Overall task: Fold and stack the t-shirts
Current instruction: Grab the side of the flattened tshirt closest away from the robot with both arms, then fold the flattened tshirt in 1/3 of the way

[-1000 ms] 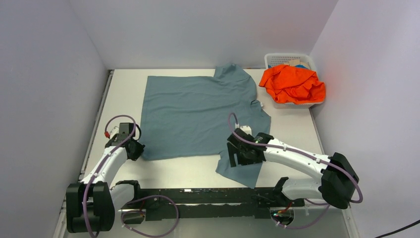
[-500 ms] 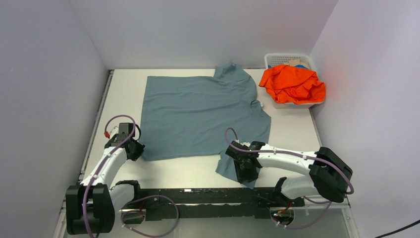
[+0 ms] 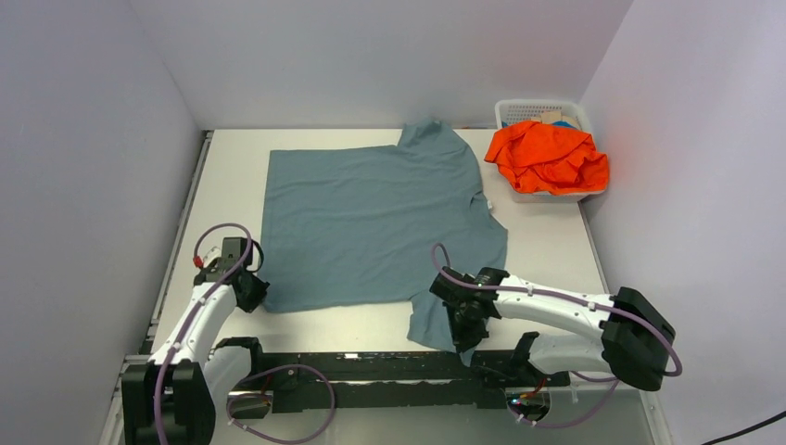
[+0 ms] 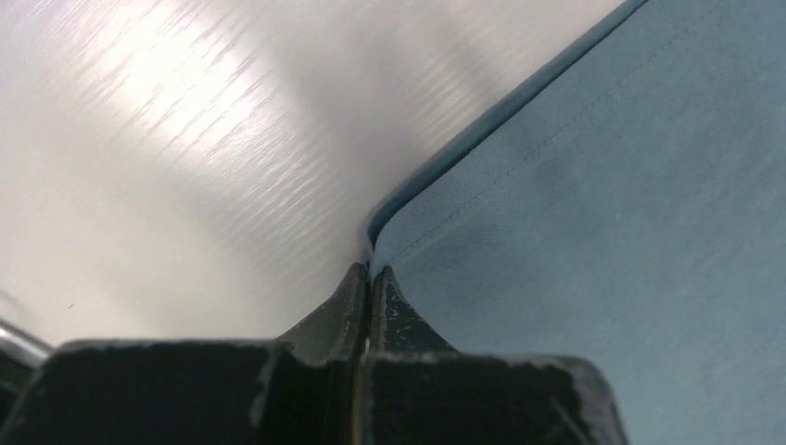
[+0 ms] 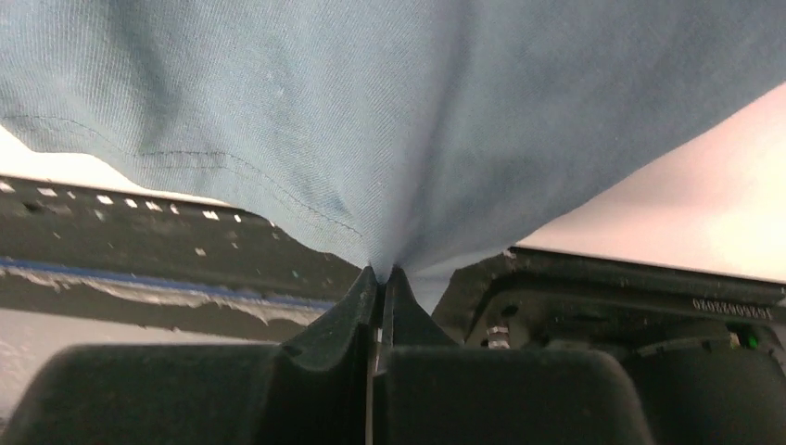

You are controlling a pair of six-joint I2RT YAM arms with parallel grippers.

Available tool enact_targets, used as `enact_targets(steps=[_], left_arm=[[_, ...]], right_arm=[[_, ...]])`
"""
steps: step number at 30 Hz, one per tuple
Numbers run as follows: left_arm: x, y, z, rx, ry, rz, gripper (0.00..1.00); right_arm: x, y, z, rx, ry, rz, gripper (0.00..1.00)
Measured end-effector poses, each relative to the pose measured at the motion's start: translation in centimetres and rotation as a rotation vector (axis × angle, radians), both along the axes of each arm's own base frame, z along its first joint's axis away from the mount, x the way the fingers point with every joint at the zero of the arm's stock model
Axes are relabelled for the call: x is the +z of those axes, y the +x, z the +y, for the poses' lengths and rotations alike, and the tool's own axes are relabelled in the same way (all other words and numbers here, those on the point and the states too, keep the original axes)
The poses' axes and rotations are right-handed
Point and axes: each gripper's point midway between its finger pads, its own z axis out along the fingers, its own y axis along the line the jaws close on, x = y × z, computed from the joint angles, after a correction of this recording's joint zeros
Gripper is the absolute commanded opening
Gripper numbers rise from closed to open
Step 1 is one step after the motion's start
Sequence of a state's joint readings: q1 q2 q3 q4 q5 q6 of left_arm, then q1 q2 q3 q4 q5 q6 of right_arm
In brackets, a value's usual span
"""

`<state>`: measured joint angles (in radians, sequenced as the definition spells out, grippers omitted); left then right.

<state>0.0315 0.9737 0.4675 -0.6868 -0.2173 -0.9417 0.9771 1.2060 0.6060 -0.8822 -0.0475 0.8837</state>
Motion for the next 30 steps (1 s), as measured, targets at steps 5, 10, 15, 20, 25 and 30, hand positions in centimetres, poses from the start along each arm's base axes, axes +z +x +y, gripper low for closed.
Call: enact_targets(steps=[5, 10, 15, 20, 25, 30], left_arm=[[0.0, -2.1, 0.1, 0.016, 0.005, 0.023, 0.0], [0.7, -2.2, -0.1, 0.016, -0.004, -0.032, 0.0], [1.4, -1.3, -1.2, -0.016, -0.058, -0.072, 0.0], [3.5, 1.1, -1.3, -0.022, -0.067, -0.123, 0.0], [4.9, 3.9, -1.2, -0.02, -0.067, -0.169, 0.0], [5.0, 6.0, -1.1, -0.019, -0.067, -0.151, 0.0]], right_arm=[[0.8, -2.1, -0.9, 0.034, -0.008, 0.064, 0.0], [1.3, -2.2, -0.9, 0.037, 0.008, 0.058, 0.0], [3.2, 1.5, 0.8, 0.01, 0.05, -0.042, 0.0], [6.6, 8.8, 2.8, -0.086, 0.152, -0.235, 0.0], [8.8, 14.9, 2.8, -0.154, 0.169, -0.371, 0.0], [9.8, 19.9, 2.0, -0.211, 0.143, -0.459, 0.0]])
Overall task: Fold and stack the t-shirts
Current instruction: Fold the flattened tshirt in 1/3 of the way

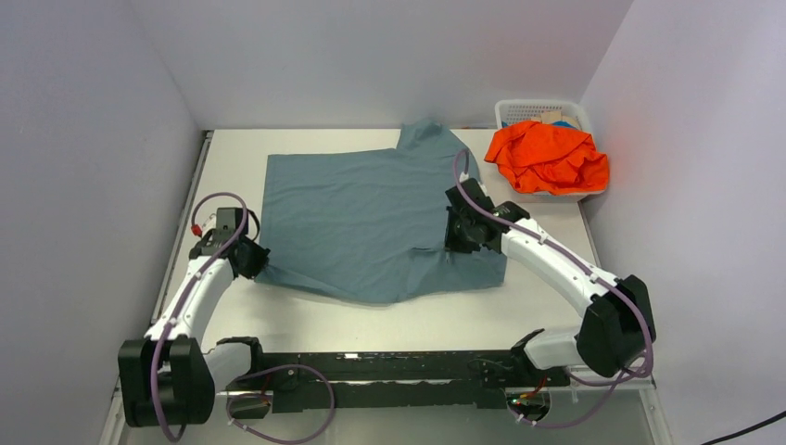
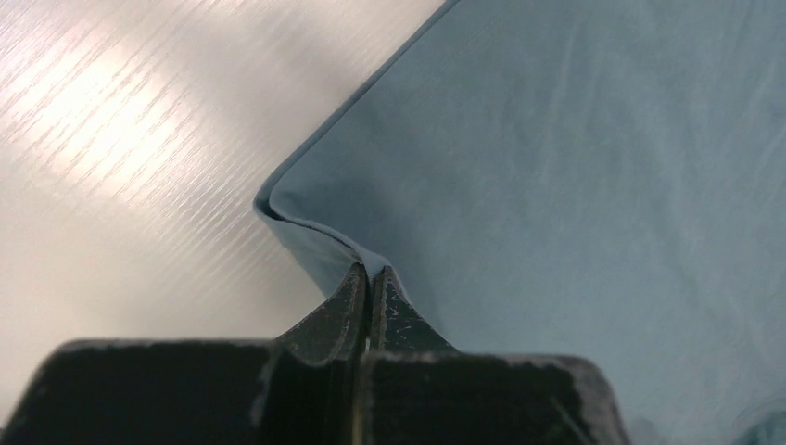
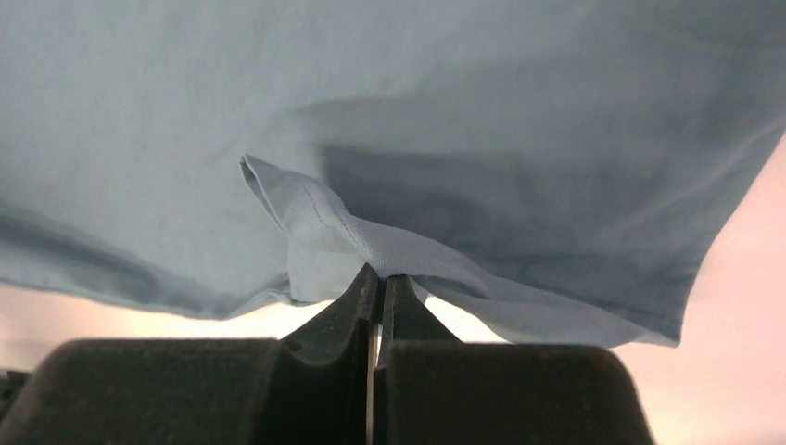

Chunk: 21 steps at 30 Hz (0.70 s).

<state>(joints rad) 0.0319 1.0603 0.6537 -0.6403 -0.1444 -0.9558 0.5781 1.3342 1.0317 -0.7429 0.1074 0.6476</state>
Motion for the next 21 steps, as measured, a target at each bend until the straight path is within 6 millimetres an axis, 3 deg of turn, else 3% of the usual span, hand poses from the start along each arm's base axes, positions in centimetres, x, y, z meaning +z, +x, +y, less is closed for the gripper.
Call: enact_targets(steps=[9, 21], left_arm=[[1.0, 3.4, 0.5, 0.014, 0.004, -0.028, 0.0], [2.0, 4.7, 2.2, 0.061, 0.018, -0.047, 0.0]], right_arm=[[1.4, 4.5, -0.9, 0.024, -0.054, -0.126, 0.0], [3.7, 9.2, -2.6, 0.058, -0.11, -0.275, 0.0]])
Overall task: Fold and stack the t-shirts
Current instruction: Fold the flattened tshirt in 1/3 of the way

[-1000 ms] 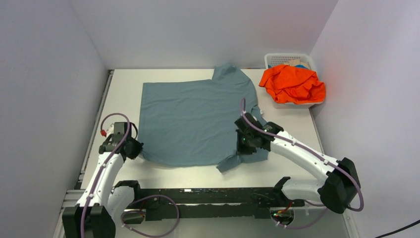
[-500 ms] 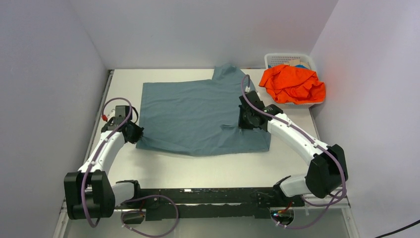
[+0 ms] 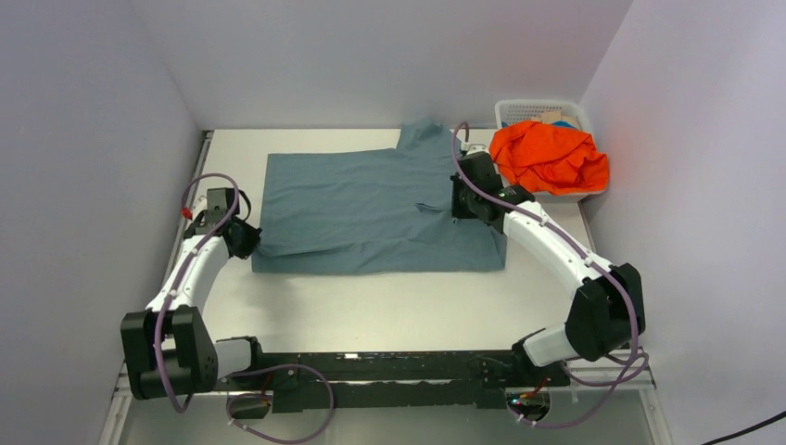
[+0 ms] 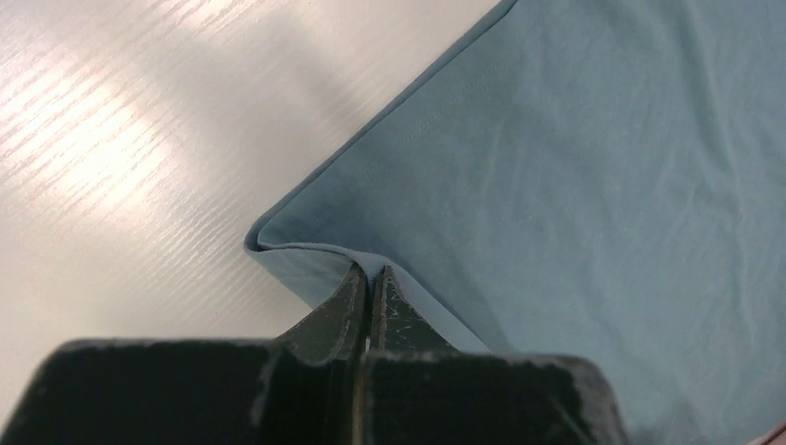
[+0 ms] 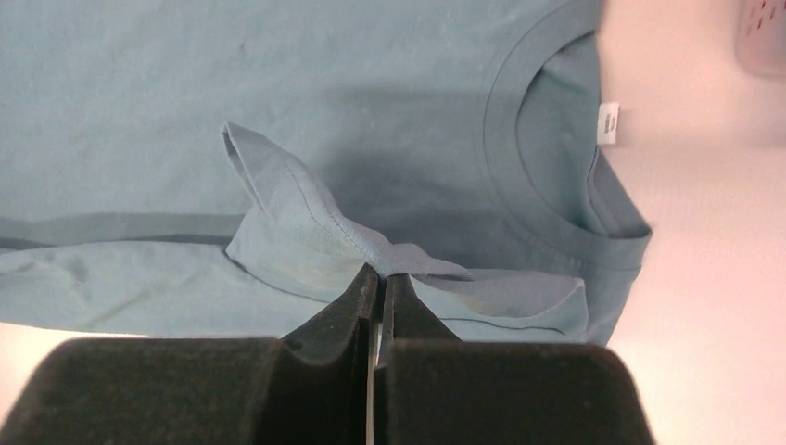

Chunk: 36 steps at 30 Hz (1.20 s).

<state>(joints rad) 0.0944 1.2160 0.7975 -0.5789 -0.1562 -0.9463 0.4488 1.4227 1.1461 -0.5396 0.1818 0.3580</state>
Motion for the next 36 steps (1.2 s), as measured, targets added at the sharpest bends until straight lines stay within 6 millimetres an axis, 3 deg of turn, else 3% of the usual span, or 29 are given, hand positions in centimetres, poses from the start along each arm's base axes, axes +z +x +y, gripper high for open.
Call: enact_targets(steps=[7, 9, 10, 11, 13, 14, 15, 16, 19, 20, 22, 26, 29, 33, 36], left_arm=[[-0.3, 1.9, 0.5, -0.007, 0.009, -0.007, 0.0], [-0.3, 2.5, 0.6, -0.009, 0.012, -0.006, 0.06], [-0.4, 2.8, 0.6, -0.009, 0.012, -0.006, 0.13], [-0.5, 3.1, 0.6, -0.008, 0.012, -0.003, 0.27], [-0.9, 3.7, 0.7, -0.007, 0.012, 0.011, 0.62], [-1.2, 3.9, 0.8, -0.011, 0.016, 0.02, 0.76], [-1.6, 4.2, 0.9, -0.012, 0.017, 0.031, 0.87], [-2.0, 4.5, 1.0, -0.012, 0.018, 0.043, 0.97], [-2.4, 5.1, 1.1, -0.022, 0.018, 0.067, 0.99], [-2.2, 5.3, 1.1, -0.024, 0.019, 0.061, 0.99], [-1.3, 5.9, 1.1, -0.036, 0.021, 0.03, 0.99], [0.9, 6.3, 0.3, -0.095, 0.003, -0.043, 0.99], [2.3, 6.5, -1.2, -0.18, -0.03, -0.098, 0.99], [2.6, 7.1, -4.9, -0.339, -0.093, -0.136, 0.99], [1.7, 7.1, -8.1, -0.456, -0.13, -0.122, 0.99]], right_arm=[[0.0, 2.6, -0.4, 0.022, -0.034, -0.037, 0.0], [-0.2, 3.7, -0.5, 0.023, -0.039, -0.041, 0.0], [-0.4, 4.2, -0.4, 0.028, -0.04, -0.042, 0.0], [-0.7, 4.7, -0.4, 0.032, -0.041, -0.039, 0.0], [-1.6, 5.6, -0.3, 0.032, -0.045, -0.025, 0.04], [-2.1, 6.1, -0.3, 0.031, -0.051, -0.015, 0.09], [-2.7, 6.7, -0.4, 0.026, -0.054, -0.005, 0.25], [-3.3, 7.5, -0.5, 0.018, -0.06, 0.005, 0.34], [-5.0, 10.4, -1.1, -0.022, -0.095, 0.023, 0.6], [-5.3, 11.1, -1.4, -0.039, -0.108, 0.023, 0.84], [-5.7, 12.5, -2.2, -0.086, -0.145, 0.012, 0.99], [-5.2, 12.3, -3.3, -0.136, -0.169, -0.014, 1.0], [-4.6, 9.4, -3.3, -0.111, -0.116, -0.017, 1.0], [-4.0, 5.3, -0.6, -0.002, 0.071, -0.013, 1.0], [-4.5, 4.1, 2.2, 0.075, 0.185, 0.007, 1.0]])
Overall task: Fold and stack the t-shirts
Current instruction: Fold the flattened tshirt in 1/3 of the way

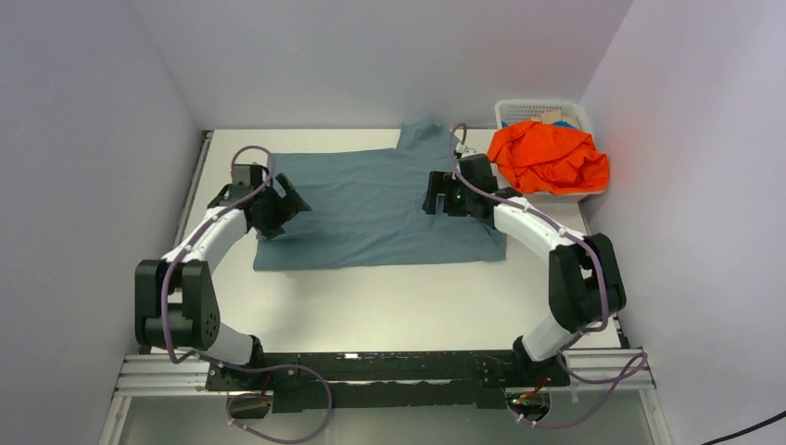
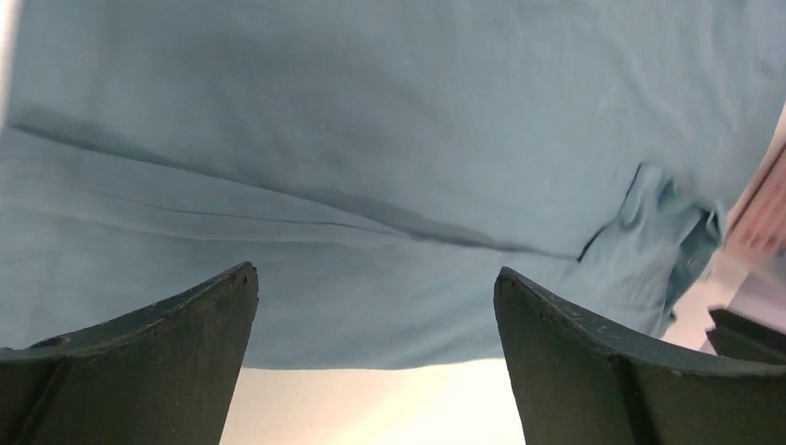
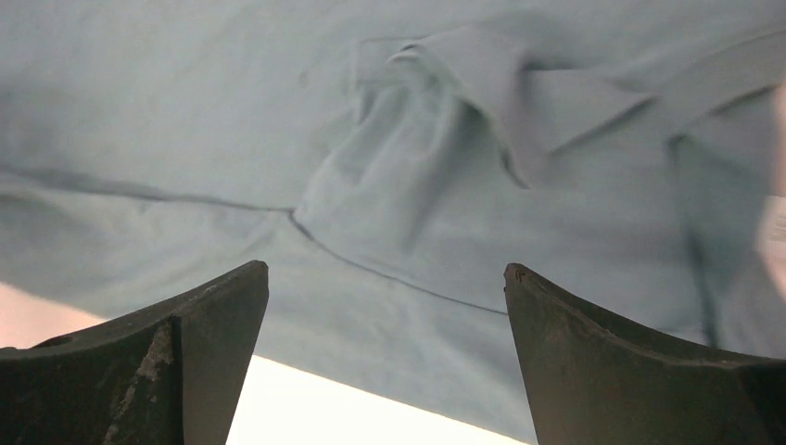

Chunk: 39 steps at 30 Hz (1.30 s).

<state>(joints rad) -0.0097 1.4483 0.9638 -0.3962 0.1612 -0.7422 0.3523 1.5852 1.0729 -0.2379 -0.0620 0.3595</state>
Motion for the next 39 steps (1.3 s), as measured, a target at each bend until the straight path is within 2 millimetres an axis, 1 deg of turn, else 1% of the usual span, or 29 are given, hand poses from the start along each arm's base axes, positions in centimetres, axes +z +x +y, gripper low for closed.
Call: enact_targets(steps=[1, 2, 3, 5, 7, 8, 10, 12, 14, 15, 18, 19, 22, 24, 28, 31, 32, 33, 34, 35, 37, 39], left_arm=[[-0.3, 0.0, -0.6, -0.023, -0.006, 0.007, 0.99], [-1.0, -0.1, -1.6, -0.061, -0.017, 0.021, 0.99], [-1.7, -0.2, -2.2, -0.085, -0.024, 0.036, 1.0], [-3.4, -0.6, -2.5, -0.103, -0.034, 0.075, 1.0], [-4.9, -1.1, -2.5, -0.104, -0.036, 0.117, 0.99], [-5.6, -1.4, -2.4, -0.104, -0.034, 0.136, 0.99], [-6.7, -1.9, -2.1, -0.106, -0.026, 0.17, 0.99], [-7.0, -1.8, -1.9, -0.1, -0.027, 0.179, 0.99], [-7.0, -1.8, -1.7, -0.097, -0.027, 0.177, 0.99], [-7.0, -1.7, -1.6, -0.095, -0.029, 0.176, 0.99], [-7.0, -1.7, -1.3, -0.09, -0.027, 0.174, 0.99], [-6.9, -1.6, -1.2, -0.09, -0.025, 0.172, 0.99], [-6.8, -1.6, -0.9, -0.098, -0.009, 0.172, 0.99], [-6.8, -1.5, -0.7, -0.096, 0.004, 0.172, 0.99], [-6.5, -1.3, -0.4, -0.103, 0.019, 0.164, 0.99], [-5.8, -1.0, -0.5, -0.103, 0.023, 0.14, 0.99], [-5.5, -0.8, -0.5, -0.104, 0.023, 0.131, 0.99], [-5.3, -0.5, -0.5, -0.105, 0.023, 0.119, 0.99], [-5.3, -0.2, -0.6, -0.106, 0.021, 0.112, 0.99], [-5.3, 0.0, -0.6, -0.107, 0.02, 0.112, 0.99], [-5.6, 0.5, -0.8, -0.114, 0.012, 0.121, 0.99], [-6.4, 1.1, -1.0, -0.122, 0.005, 0.138, 1.0]], right_arm=[[-0.4, -0.1, 0.6, 0.014, 0.019, 0.01, 1.0], [-0.9, -0.1, 1.3, 0.031, 0.035, 0.023, 1.0], [-1.5, 0.0, 1.9, 0.043, 0.046, 0.036, 1.0], [-2.9, 0.5, 2.6, 0.055, 0.061, 0.062, 1.0], [-4.2, 1.3, 2.9, 0.052, 0.059, 0.082, 1.0], [-4.8, 2.0, 3.0, 0.045, 0.052, 0.09, 1.0], [-5.7, 4.1, 3.1, 0.021, 0.037, 0.083, 1.0], [-5.9, 6.4, 2.9, -0.013, 0.029, 0.059, 1.0], [-5.6, 9.4, 2.3, -0.061, 0.04, 0.019, 1.0], [-5.4, 10.6, 1.9, -0.084, 0.043, 0.003, 1.0], [-4.7, 14.2, -0.7, -0.173, 0.043, -0.046, 1.0], [-4.4, 15.1, -1.6, -0.199, 0.041, -0.06, 1.0], [-4.0, 15.7, -3.5, -0.236, 0.035, -0.069, 1.0], [-3.9, 14.9, -4.2, -0.239, 0.029, -0.062, 1.0], [-3.4, 10.4, -3.8, -0.194, 0.013, -0.007, 1.0], [-1.8, 6.8, -2.3, -0.142, 0.005, 0.0, 1.0], [-1.3, 6.0, -2.2, -0.136, 0.005, -0.004, 1.0], [-1.0, 4.8, -0.7, -0.102, 0.0, -0.01, 1.0], [-0.9, 3.9, 0.2, -0.08, -0.004, -0.012, 1.0], [-1.1, 3.1, 0.9, -0.063, -0.006, -0.006, 1.0], [-2.3, 1.1, 2.7, -0.016, -0.01, 0.025, 1.0], [-4.0, -0.3, 3.1, -0.002, -0.02, 0.068, 1.0]])
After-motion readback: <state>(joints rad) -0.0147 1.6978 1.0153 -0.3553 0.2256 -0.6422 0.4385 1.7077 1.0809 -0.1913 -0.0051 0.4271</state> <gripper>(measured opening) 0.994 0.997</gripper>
